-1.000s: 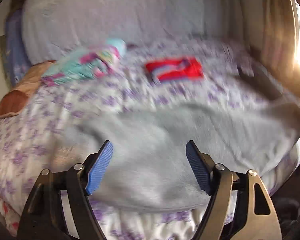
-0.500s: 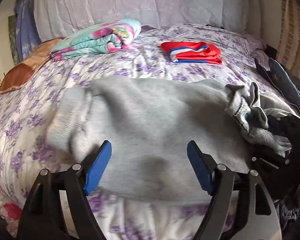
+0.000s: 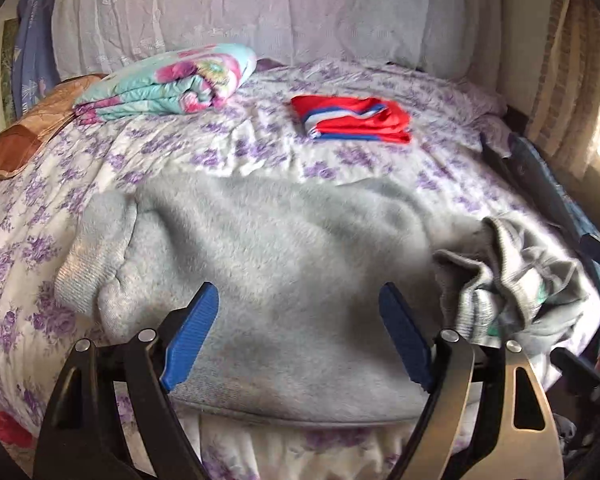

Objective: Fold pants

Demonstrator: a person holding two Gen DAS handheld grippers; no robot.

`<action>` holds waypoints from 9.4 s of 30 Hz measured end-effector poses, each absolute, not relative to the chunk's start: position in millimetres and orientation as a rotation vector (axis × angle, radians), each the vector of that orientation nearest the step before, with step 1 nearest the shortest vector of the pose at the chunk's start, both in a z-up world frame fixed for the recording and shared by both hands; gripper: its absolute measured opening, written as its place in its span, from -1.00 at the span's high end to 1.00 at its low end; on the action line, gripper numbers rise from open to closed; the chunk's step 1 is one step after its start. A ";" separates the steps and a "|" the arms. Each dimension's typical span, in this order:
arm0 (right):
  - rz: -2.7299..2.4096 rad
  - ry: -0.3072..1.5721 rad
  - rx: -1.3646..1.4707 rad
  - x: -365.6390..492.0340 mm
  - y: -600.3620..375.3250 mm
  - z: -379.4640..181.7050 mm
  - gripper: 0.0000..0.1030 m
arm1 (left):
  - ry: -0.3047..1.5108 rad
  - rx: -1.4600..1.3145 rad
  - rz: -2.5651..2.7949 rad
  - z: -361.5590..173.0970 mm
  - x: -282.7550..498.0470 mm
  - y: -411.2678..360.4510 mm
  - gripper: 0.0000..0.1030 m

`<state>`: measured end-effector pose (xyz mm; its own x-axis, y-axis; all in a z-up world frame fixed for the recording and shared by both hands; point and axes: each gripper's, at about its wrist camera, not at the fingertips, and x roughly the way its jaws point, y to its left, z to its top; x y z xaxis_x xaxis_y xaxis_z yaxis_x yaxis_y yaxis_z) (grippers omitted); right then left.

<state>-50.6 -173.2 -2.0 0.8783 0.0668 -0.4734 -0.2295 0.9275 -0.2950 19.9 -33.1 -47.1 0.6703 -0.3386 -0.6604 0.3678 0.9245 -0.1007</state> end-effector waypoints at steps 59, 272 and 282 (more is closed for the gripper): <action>0.187 0.666 -0.497 26.7 -123.4 -35.4 0.68 | 0.756 0.097 -0.339 -60.1 18.0 -4.3 -0.66; -0.110 0.440 0.099 21.8 -262.6 39.1 -0.93 | 0.635 0.103 -0.386 58.5 57.6 -96.9 -0.90; -0.136 0.447 0.131 -33.4 -256.3 16.0 -0.93 | 0.587 0.121 -0.261 41.7 -1.5 -68.6 -0.90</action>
